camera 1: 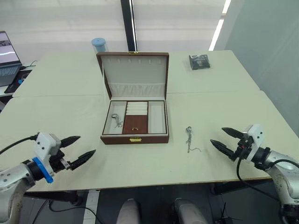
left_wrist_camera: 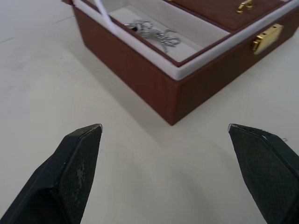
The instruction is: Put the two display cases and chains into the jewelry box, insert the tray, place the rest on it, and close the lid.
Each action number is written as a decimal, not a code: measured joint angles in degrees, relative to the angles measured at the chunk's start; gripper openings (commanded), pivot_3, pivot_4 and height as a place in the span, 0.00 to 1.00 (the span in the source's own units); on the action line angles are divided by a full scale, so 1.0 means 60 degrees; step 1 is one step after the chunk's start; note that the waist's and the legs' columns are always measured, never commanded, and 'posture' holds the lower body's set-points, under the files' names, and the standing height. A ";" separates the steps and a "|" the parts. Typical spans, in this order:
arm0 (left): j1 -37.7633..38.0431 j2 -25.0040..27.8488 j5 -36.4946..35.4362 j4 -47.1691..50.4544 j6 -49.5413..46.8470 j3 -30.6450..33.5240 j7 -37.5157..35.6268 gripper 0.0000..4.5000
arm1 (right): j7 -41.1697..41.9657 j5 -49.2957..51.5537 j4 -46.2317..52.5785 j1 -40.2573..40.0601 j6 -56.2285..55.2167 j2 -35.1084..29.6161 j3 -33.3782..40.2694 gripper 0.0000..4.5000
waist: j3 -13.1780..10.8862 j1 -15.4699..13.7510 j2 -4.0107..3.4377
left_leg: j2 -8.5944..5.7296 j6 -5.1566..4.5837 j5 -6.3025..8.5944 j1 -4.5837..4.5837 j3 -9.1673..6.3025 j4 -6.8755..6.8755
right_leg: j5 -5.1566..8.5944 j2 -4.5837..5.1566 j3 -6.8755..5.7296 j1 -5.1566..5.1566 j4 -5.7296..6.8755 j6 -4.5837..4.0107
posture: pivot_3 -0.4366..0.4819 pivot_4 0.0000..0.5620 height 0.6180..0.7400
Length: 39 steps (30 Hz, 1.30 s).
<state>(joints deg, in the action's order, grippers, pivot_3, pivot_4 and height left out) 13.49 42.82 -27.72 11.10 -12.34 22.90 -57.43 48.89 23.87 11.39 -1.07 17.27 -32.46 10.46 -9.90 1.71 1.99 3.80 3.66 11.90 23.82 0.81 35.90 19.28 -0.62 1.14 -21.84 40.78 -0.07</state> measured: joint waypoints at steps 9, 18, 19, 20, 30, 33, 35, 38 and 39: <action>-0.0306 -0.0003 0.0310 0.0971 0.0302 -0.1495 -0.0542 1.00 | -0.1531 -0.1014 0.1185 -0.0280 0.0535 0.0775 -0.1655 0.99 | 0.0001 0.0006 0.0000 | -0.0008 0.0000 0.0000 -0.0003 -0.0006 0.0003 | 0.0000 -0.0009 -0.0004 0.0003 0.0000 0.0000 | 0.48 0.27 1.00; -0.0196 -0.0096 0.0331 0.1973 0.0415 -0.2575 -0.0731 1.00 | -0.3137 -0.2304 0.1535 0.0013 0.1498 0.1447 -0.3020 0.99 | 0.0002 -0.0003 0.0000 | -0.0012 0.0000 0.0000 -0.0002 -0.0024 0.0005 | 0.0000 -0.0009 -0.0001 0.0003 0.0000 0.0000 | 0.48 0.27 1.00; -0.0141 -0.0101 0.0336 0.1993 0.0415 -0.2701 -0.0729 1.00 | -0.3273 -0.2444 0.1540 0.0102 0.1626 0.1449 -0.3101 0.99 | 0.0002 0.0002 0.0001 | -0.0010 0.0000 0.0000 -0.0003 -0.0026 0.0005 | 0.0000 -0.0010 -0.0001 0.0003 0.0000 0.0000 | 0.48 0.27 1.00; -0.0114 -0.0105 0.0336 0.2021 0.0415 -0.2756 -0.0725 1.00 | -0.3378 -0.2545 0.1539 0.0174 0.1735 0.1448 -0.3117 0.99 | 0.0002 0.0003 0.0001 | -0.0011 -0.0001 0.0000 -0.0003 -0.0027 0.0006 | 0.0000 -0.0010 -0.0001 0.0003 0.0001 0.0000 | 0.48 0.27 1.00; -0.0215 -0.0109 0.0280 0.2173 0.0384 -0.2798 -0.0474 1.00 | -0.3818 -0.2803 0.1629 0.0363 0.2437 0.1479 -0.3253 0.91 | 0.0043 -0.0003 0.0035 | -0.0012 -0.0001 0.0000 -0.0015 -0.0035 0.0010 | 0.0001 -0.0010 -0.0008 0.0022 -0.0001 0.0001 | 0.48 0.27 1.00; -0.0224 -0.0173 0.0250 0.2173 0.0371 -0.2798 -0.0357 1.00 | -0.3863 -0.2723 0.1597 0.0351 0.2631 0.1503 -0.3070 0.73 | 0.0056 -0.0005 0.0043 | -0.0013 -0.0001 0.0000 -0.0016 -0.0037 0.0011 | 0.0001 -0.0009 -0.0012 0.0028 -0.0004 0.0001 | 0.48 0.27 1.00; -0.0224 -0.0214 0.0232 0.2173 0.0333 -0.2798 -0.0312 1.00 | -0.3856 -0.2670 0.1558 0.0316 0.2631 0.1487 -0.2985 0.58 | 0.0063 -0.0007 0.0051 | -0.0013 -0.0002 0.0001 -0.0015 -0.0039 0.0010 | 0.0001 -0.0009 -0.0019 0.0031 -0.0009 0.0001 | 0.48 0.27 1.00; -0.0224 -0.0239 0.0229 0.2173 0.0286 -0.2818 -0.0304 1.00 | -0.3831 -0.2651 0.1508 0.0264 0.2623 0.1488 -0.2944 0.44 | 0.0067 -0.0008 0.0052 | -0.0013 -0.0002 0.0001 -0.0024 -0.0041 0.0010 | 0.0001 -0.0009 -0.0019 0.0043 -0.0011 0.0001 | 0.48 0.27 1.00; -0.0224 -0.0245 0.0229 0.2173 0.0284 -0.2823 -0.0304 1.00 | -0.3827 -0.2651 0.1495 0.0258 0.2623 0.1488 -0.2916 0.39 | 0.0067 -0.0007 0.0052 | -0.0013 -0.0002 0.0001 -0.0033 -0.0042 0.0010 | 0.0001 -0.0009 -0.0020 0.0054 -0.0014 0.0001 | 0.48 0.27 1.00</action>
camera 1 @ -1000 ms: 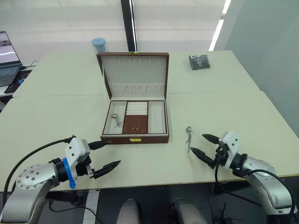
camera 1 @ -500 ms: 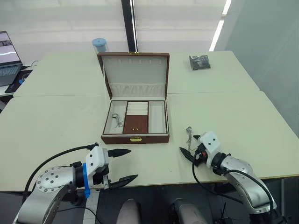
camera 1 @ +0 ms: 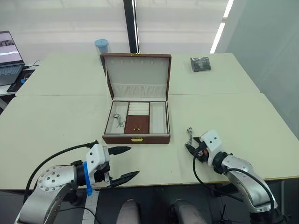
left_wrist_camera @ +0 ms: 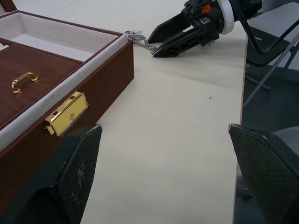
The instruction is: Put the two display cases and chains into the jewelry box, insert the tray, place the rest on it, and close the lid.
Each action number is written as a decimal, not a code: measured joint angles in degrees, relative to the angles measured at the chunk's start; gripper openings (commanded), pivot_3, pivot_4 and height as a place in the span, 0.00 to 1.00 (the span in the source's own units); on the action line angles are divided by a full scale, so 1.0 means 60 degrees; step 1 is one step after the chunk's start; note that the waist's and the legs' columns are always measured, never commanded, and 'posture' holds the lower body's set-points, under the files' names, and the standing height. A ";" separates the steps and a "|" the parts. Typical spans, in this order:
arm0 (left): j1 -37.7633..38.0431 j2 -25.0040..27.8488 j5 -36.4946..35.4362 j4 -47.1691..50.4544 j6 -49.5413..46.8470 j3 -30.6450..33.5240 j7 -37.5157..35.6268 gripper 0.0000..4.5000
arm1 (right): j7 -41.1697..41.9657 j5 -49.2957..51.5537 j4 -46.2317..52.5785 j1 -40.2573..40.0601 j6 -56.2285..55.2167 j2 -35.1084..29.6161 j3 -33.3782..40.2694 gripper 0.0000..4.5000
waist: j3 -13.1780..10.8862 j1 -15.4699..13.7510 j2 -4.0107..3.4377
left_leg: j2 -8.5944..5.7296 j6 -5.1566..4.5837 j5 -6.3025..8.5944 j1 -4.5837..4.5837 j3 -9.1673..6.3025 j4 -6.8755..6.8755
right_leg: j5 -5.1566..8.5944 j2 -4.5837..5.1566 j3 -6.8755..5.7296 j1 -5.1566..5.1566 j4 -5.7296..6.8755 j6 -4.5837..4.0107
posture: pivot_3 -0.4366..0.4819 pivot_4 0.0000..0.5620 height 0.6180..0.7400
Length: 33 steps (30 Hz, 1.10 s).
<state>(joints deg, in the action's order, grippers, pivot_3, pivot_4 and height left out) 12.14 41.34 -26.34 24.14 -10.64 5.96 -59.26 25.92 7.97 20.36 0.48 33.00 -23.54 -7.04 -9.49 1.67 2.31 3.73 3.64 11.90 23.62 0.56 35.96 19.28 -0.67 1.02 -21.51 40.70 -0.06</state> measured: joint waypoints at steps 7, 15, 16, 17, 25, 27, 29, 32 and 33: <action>-0.0051 -0.0011 0.0002 -0.0005 0.0000 -0.0098 -0.0017 1.00 | -0.0009 -0.0003 -0.0107 0.0001 -0.0007 0.0000 0.0209 0.06 | 0.0002 -0.0003 0.0003 | 0.0001 0.0000 0.0001 -0.0026 -0.0007 -0.0005 | 0.0004 0.0000 -0.0001 0.0026 -0.0012 0.0006 | 0.48 0.27 1.00; -0.0189 -0.0066 0.0016 -0.0039 0.0021 -0.0206 -0.0018 1.00 | 0.0007 0.0014 -0.0222 0.0002 -0.0183 0.0020 0.0268 0.00 | 0.0004 0.0000 0.0003 | 0.0003 0.0000 0.0001 -0.0029 -0.0007 -0.0006 | 0.0015 0.0000 0.0004 0.0027 -0.0013 0.0025 | 0.48 0.27 1.00; -0.0189 -0.0086 0.0020 -0.0055 0.0035 -0.0206 -0.0018 1.00 | 0.0017 0.0029 -0.0235 -0.0001 -0.0230 0.0047 0.0285 0.00 | 0.0004 0.0000 0.0003 | 0.0004 0.0000 0.0001 -0.0030 -0.0008 -0.0006 | 0.0021 0.0000 0.0004 0.0027 -0.0013 0.0037 | 0.48 0.27 1.00; -0.0189 -0.0095 0.0026 -0.0074 0.0057 -0.0206 -0.0018 1.00 | 0.0025 0.0049 -0.0236 -0.0002 -0.0276 0.0078 0.0303 0.00 | 0.0003 0.0000 0.0003 | 0.0005 -0.0001 0.0001 -0.0030 -0.0008 -0.0006 | 0.0021 0.0000 0.0004 0.0027 -0.0012 0.0037 | 0.48 0.27 1.00; -0.0169 -0.0186 0.0082 -0.0273 0.0188 -0.0206 -0.0019 1.00 | 0.0286 0.0592 -0.0299 -0.0213 -0.0931 0.0461 0.0613 0.00 | -0.0014 0.0001 -0.0019 | 0.0004 0.0000 0.0001 -0.0028 -0.0006 -0.0008 | 0.0022 0.0000 0.0009 0.0021 -0.0011 0.0037 | 0.48 0.27 1.00; -0.0166 -0.0212 0.0093 -0.0272 0.0198 -0.0207 -0.0010 1.00 | 0.0352 0.0788 -0.0276 -0.0196 -0.1089 0.0599 0.0662 0.00 | -0.0019 0.0000 -0.0027 | 0.0004 0.0000 0.0001 -0.0028 -0.0007 -0.0008 | 0.0022 0.0000 0.0009 0.0020 -0.0010 0.0038 | 0.48 0.27 1.00; -0.0142 -0.0266 0.0116 -0.0272 0.0199 -0.0216 0.0006 1.00 | 0.0394 0.0884 -0.0254 -0.0147 -0.1240 0.0623 0.0700 0.00 | -0.0021 0.0001 -0.0029 | 0.0004 0.0000 0.0001 -0.0028 -0.0006 -0.0008 | 0.0022 0.0000 0.0010 0.0019 -0.0010 0.0038 | 0.48 0.27 1.00; -0.0087 -0.0343 0.0132 -0.0271 0.0199 -0.0234 0.0043 1.00 | 0.0402 0.1054 -0.0198 0.0010 -0.1369 0.0655 0.0788 0.00 | -0.0022 0.0001 -0.0031 | 0.0004 0.0000 0.0001 -0.0028 -0.0007 -0.0008 | 0.0022 0.0000 0.0011 0.0019 -0.0010 0.0038 | 0.48 0.27 1.00; -0.0079 -0.0375 0.0136 -0.0270 0.0199 -0.0244 0.0071 1.00 | 0.0403 0.1096 -0.0158 0.0046 -0.1422 0.0656 0.0799 0.00 | -0.0022 0.0001 -0.0031 | 0.0004 0.0000 0.0001 -0.0028 -0.0007 -0.0009 | 0.0022 0.0000 0.0010 0.0019 -0.0010 0.0038 | 0.48 0.27 1.00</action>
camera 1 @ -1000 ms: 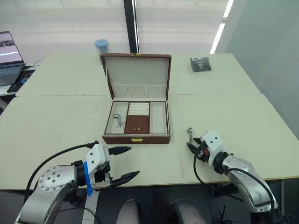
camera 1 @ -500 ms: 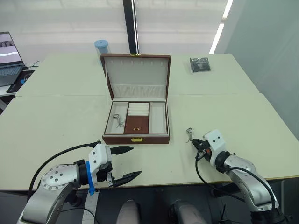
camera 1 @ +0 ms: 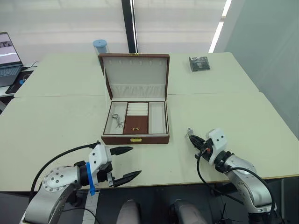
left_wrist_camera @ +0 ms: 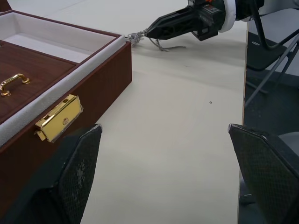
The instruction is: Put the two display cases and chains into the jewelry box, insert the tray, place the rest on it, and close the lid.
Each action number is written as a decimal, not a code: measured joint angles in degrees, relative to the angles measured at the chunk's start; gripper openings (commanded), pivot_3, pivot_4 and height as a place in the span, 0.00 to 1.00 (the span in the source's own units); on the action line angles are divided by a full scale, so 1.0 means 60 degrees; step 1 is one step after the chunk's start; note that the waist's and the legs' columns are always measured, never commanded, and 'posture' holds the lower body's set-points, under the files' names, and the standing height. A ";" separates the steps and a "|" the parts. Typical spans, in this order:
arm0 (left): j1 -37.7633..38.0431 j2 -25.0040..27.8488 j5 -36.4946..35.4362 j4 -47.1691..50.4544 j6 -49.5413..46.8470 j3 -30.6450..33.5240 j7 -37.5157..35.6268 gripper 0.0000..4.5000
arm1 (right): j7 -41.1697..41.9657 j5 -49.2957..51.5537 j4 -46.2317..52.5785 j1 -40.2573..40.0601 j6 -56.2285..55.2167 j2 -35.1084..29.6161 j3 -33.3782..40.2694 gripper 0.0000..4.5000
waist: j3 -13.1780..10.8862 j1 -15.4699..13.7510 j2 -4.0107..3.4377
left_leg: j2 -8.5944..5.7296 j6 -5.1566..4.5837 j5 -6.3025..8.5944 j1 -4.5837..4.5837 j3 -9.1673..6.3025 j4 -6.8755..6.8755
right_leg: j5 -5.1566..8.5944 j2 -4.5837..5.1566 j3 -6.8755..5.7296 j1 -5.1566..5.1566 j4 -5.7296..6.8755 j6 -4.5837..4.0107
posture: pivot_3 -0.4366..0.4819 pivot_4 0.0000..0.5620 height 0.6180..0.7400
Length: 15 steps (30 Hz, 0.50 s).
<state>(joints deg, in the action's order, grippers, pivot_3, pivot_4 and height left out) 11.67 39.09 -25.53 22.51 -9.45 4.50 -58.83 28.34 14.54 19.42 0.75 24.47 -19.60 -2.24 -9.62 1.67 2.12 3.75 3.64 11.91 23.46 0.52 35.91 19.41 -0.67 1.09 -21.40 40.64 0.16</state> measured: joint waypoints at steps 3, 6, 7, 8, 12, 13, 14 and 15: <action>0.0010 -0.0032 0.0012 0.0006 0.0000 -0.0014 0.0124 1.00 | 0.0019 0.0041 0.0094 0.0022 -0.0085 0.0001 -0.0001 0.00 | 0.0000 0.0000 0.0000 | 0.0000 0.0000 0.0000 0.0000 0.0000 -0.0001 | 0.0000 0.0000 0.0000 0.0000 -0.0001 0.0000 | 0.48 0.27 1.00; 0.0035 -0.0073 0.0023 0.0012 -0.0001 -0.0021 0.0151 1.00 | 0.0033 0.0127 0.0103 0.0028 -0.0096 0.0030 -0.0001 0.00 | 0.0000 -0.0001 -0.0001 | 0.0000 0.0000 0.0000 0.0000 0.0001 -0.0001 | 0.0000 0.0000 0.0002 -0.0001 -0.0001 0.0000 | 0.48 0.27 1.00; 0.0042 -0.0090 0.0025 0.0012 -0.0001 -0.0024 0.0158 1.00 | 0.0047 0.0148 0.0121 0.0048 -0.0098 0.0042 -0.0001 0.00 | -0.0001 0.0000 -0.0001 | 0.0000 0.0000 0.0000 0.0000 0.0000 -0.0001 | -0.0001 0.0000 0.0002 -0.0001 0.0000 -0.0001 | 0.48 0.27 1.00; 0.0042 -0.0100 0.0027 0.0012 -0.0001 -0.0027 0.0175 1.00 | 0.0051 0.0195 0.0137 0.0090 -0.0099 0.0053 0.0001 0.00 | -0.0001 0.0000 -0.0001 | 0.0001 0.0000 0.0000 0.0000 0.0000 -0.0001 | 0.0000 0.0000 0.0001 -0.0001 0.0000 0.0000 | 0.48 0.27 1.00; 0.0041 -0.0216 0.0027 0.0014 -0.0004 -0.0033 0.0350 1.00 | 0.0050 0.0413 0.0272 0.0383 -0.0099 0.0115 0.0002 0.00 | -0.0002 0.0001 -0.0003 | 0.0000 0.0000 0.0000 0.0000 -0.0001 -0.0001 | 0.0000 0.0000 0.0003 -0.0001 0.0000 0.0000 | 0.48 0.27 1.00; 0.0041 -0.0263 0.0022 0.0017 -0.0015 -0.0032 0.0421 1.00 | 0.0048 0.0422 0.0359 0.0495 -0.0099 0.0118 0.0002 0.00 | -0.0002 0.0001 -0.0003 | 0.0000 0.0000 0.0000 0.0000 -0.0002 -0.0001 | 0.0000 0.0000 0.0002 -0.0001 0.0000 0.0000 | 0.48 0.27 1.00; 0.0046 -0.0328 0.0013 0.0033 -0.0028 -0.0032 0.0530 1.00 | 0.0041 0.0434 0.0420 0.0612 -0.0083 0.0120 0.0002 0.00 | -0.0002 0.0001 -0.0003 | 0.0000 0.0000 0.0000 0.0000 -0.0002 -0.0001 | 0.0000 0.0000 0.0002 -0.0001 0.0000 0.0000 | 0.48 0.27 1.00; 0.0053 -0.0397 0.0005 0.0049 -0.0038 -0.0028 0.0592 1.00 | 0.0027 0.0457 0.0462 0.0740 -0.0041 0.0127 0.0002 0.00 | -0.0003 0.0002 -0.0003 | 0.0000 0.0000 0.0000 0.0001 -0.0002 -0.0001 | 0.0000 0.0000 0.0002 -0.0001 0.0000 0.0000 | 0.48 0.27 1.00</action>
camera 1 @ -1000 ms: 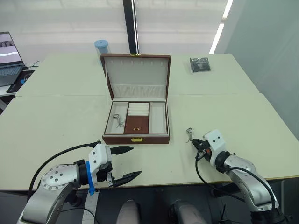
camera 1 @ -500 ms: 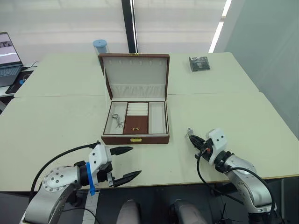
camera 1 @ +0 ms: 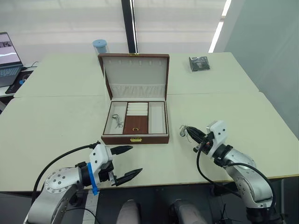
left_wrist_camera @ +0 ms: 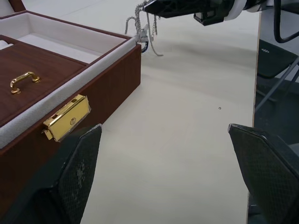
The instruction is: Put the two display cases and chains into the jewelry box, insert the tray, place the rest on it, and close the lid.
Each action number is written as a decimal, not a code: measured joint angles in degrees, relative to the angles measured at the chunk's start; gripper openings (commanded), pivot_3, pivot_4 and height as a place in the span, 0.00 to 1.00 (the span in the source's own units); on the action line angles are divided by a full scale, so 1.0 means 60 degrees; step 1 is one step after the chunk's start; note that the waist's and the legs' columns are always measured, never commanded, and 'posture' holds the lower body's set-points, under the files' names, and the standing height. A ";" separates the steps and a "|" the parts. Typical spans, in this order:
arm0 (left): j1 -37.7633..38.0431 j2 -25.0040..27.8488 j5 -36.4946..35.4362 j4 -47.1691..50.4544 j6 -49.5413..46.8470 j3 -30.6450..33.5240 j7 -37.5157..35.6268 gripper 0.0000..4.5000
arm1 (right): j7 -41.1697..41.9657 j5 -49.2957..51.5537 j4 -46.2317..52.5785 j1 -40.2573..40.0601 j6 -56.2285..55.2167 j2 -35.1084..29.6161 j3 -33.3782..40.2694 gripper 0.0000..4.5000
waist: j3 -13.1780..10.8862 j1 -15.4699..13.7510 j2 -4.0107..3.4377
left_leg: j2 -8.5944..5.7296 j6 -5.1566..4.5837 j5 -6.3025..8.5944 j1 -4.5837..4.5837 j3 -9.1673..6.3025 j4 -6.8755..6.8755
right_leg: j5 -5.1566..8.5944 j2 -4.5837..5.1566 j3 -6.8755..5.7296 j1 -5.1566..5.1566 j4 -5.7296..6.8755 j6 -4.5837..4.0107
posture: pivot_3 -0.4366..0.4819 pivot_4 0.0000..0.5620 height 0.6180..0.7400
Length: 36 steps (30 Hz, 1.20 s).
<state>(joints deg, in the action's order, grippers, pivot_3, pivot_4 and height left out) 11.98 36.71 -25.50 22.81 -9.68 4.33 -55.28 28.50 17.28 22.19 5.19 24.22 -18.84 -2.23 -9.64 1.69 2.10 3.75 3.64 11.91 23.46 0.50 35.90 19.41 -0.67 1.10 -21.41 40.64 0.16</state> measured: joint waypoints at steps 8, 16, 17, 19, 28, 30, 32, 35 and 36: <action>0.0332 -0.0407 -0.0027 0.0351 -0.0054 0.0074 0.0816 1.00 | -0.0104 0.0455 0.0250 0.1253 0.0550 0.0197 -0.0027 0.00 | -0.0003 0.0015 -0.0003 | 0.0002 0.0000 0.0000 0.0001 -0.0005 -0.0002 | -0.0003 0.0000 0.0002 -0.0002 0.0000 -0.0005 | 0.48 0.27 1.00; 0.1096 -0.0965 -0.0023 0.0699 -0.0034 0.0487 0.1825 1.00 | -0.0398 0.1072 0.0392 0.2521 0.1779 0.0770 -0.0410 0.00 | -0.0006 0.0017 -0.0007 | 0.0002 0.0000 0.0000 0.0006 -0.0009 -0.0003 | -0.0022 0.0004 0.0004 -0.0005 -0.0002 -0.0038 | 0.48 0.27 1.00; 0.1177 -0.1019 -0.0019 0.0760 -0.0025 0.0496 0.1891 1.00 | -0.0393 0.1125 0.0402 0.2591 0.1892 0.0811 -0.0475 0.00 | -0.0006 0.0018 -0.0007 | 0.0002 0.0000 0.0000 0.0006 -0.0009 -0.0003 | -0.0022 0.0005 0.0003 -0.0005 -0.0002 -0.0038 | 0.48 0.27 1.00; 0.1455 -0.1282 0.0020 0.0935 0.0021 0.0569 0.2207 1.00 | -0.0377 0.1187 0.0401 0.2754 0.2121 0.0882 -0.0712 0.00 | -0.0006 0.0018 -0.0007 | 0.0002 0.0000 0.0000 0.0006 -0.0010 -0.0002 | -0.0022 0.0006 0.0004 -0.0006 -0.0003 -0.0038 | 0.48 0.27 1.00; 0.2124 -0.1836 0.0153 0.1495 0.0092 0.0746 0.3130 1.00 | -0.0401 0.1090 -0.0519 0.3481 0.2309 0.1299 -0.1272 0.00 | -0.0008 0.0030 -0.0009 | 0.0001 0.0000 0.0000 0.0007 -0.0009 -0.0003 | -0.0022 0.0004 0.0003 -0.0011 -0.0003 -0.0039 | 0.48 0.27 1.00; 0.2226 -0.1927 0.0205 0.1590 0.0093 0.0766 0.3301 1.00 | -0.0419 0.1053 -0.0825 0.3646 0.2300 0.1425 -0.1335 0.00 | -0.0007 0.0024 -0.0009 | 0.0003 0.0000 0.0000 0.0008 -0.0013 -0.0003 | -0.0022 0.0002 -0.0001 -0.0010 -0.0003 -0.0039 | 0.48 0.27 1.00; 0.2311 -0.1979 0.0244 0.1750 0.0093 0.0766 0.3419 1.00 | -0.0477 0.0979 -0.1181 0.3782 0.2276 0.1583 -0.1341 0.00 | -0.0008 0.0025 -0.0009 | 0.0001 0.0000 0.0000 0.0011 -0.0012 -0.0004 | -0.0022 0.0002 0.0000 -0.0011 -0.0003 -0.0039 | 0.48 0.27 1.00; 0.2411 -0.2026 0.0288 0.1900 0.0093 0.0768 0.3547 1.00 | -0.0622 0.0768 -0.1722 0.3832 0.2168 0.1822 -0.1348 0.00 | -0.0008 0.0024 -0.0009 | 0.0000 0.0000 0.0000 0.0014 -0.0010 -0.0003 | -0.0022 0.0003 0.0001 -0.0014 -0.0004 -0.0039 | 0.48 0.27 1.00; 0.2430 -0.2042 0.0297 0.1906 0.0093 0.0768 0.3611 1.00 | -0.0642 0.0693 -0.1900 0.3832 0.2115 0.1887 -0.1351 0.00 | -0.0008 0.0024 -0.0009 | 0.0000 0.0000 0.0000 0.0014 -0.0010 -0.0003 | -0.0022 0.0003 0.0001 -0.0015 -0.0004 -0.0039 | 0.48 0.27 1.00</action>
<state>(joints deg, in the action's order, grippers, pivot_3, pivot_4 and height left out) 26.57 24.46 -23.72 34.24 -9.12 8.94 -33.61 24.65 21.44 10.79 28.19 36.91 -7.52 -10.34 -9.69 1.83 2.04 3.75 3.64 11.91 23.55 0.44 35.88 19.28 -0.65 1.11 -21.50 40.61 -0.07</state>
